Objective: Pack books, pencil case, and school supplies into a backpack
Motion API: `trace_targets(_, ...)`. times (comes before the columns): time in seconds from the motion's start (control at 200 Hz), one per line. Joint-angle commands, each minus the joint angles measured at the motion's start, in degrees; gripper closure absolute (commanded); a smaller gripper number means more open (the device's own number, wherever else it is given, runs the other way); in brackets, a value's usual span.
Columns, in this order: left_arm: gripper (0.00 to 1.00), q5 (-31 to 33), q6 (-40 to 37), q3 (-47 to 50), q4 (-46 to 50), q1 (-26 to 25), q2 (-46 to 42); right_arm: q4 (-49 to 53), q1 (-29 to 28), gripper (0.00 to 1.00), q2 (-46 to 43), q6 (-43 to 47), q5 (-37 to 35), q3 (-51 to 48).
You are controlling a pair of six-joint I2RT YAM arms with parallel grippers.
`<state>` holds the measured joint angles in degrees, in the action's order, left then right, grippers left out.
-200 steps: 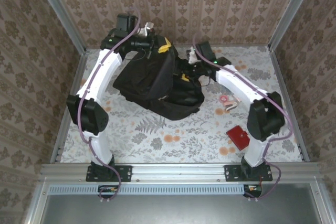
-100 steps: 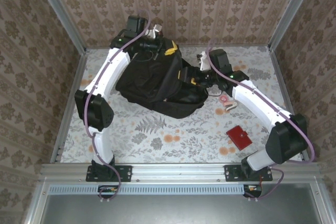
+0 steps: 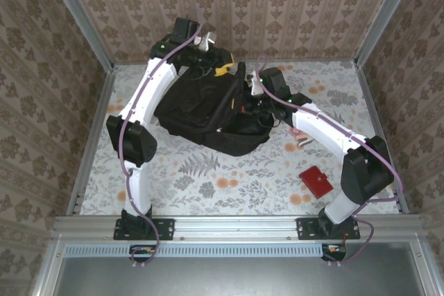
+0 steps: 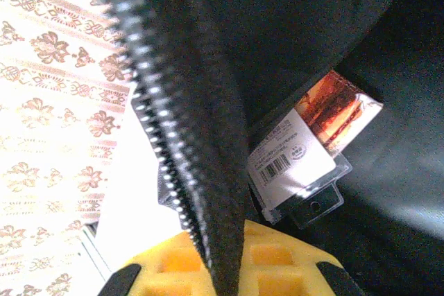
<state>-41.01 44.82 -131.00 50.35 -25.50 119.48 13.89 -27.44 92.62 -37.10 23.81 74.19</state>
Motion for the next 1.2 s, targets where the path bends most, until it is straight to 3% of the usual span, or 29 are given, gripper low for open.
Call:
trace_targets(0.0,0.57,8.3,-10.8,-4.1,11.9,-2.9,-0.8,0.8,-0.6,1.00,-1.8,1.8,-1.7,1.0)
trace_targets(0.215,0.48,16.3,-17.8,-4.9,19.1,-8.1,-0.8,1.3,-1.0,1.00,-3.2,3.0,-1.9,0.8)
trace_targets(0.405,0.43,22.5,-18.8,-7.4,21.6,-10.2,0.2,1.9,-1.8,1.00,-3.1,3.0,-1.8,1.8)
trace_targets(0.49,0.33,25.6,-19.1,-9.2,22.3,-10.9,1.1,1.7,-2.3,1.00,-3.2,2.9,-1.9,1.9)
trace_targets(0.86,0.17,18.5,-14.3,-10.6,17.1,-10.0,5.0,-5.3,-3.1,1.00,-4.2,1.8,0.4,-1.5)
trace_targets(0.95,0.17,18.6,-14.2,-10.2,16.6,-9.9,4.4,-8.1,-3.1,0.80,-5.1,1.9,0.1,-3.3)
trace_targets(1.025,0.17,19.5,-14.1,-7.9,15.2,-9.5,2.4,-10.4,-2.7,0.48,-5.7,1.5,0.7,-4.6)
trace_targets(1.07,0.18,19.4,-13.5,-5.5,13.6,-9.1,0.9,-12.2,-2.4,0.41,-5.4,0.6,2.4,-5.2)
trace_targets(1.195,0.18,19.7,-13.0,-1.4,11.7,-8.5,-2.0,-20.5,-2.0,0.33,-5.8,-2.1,5.3,-9.4)
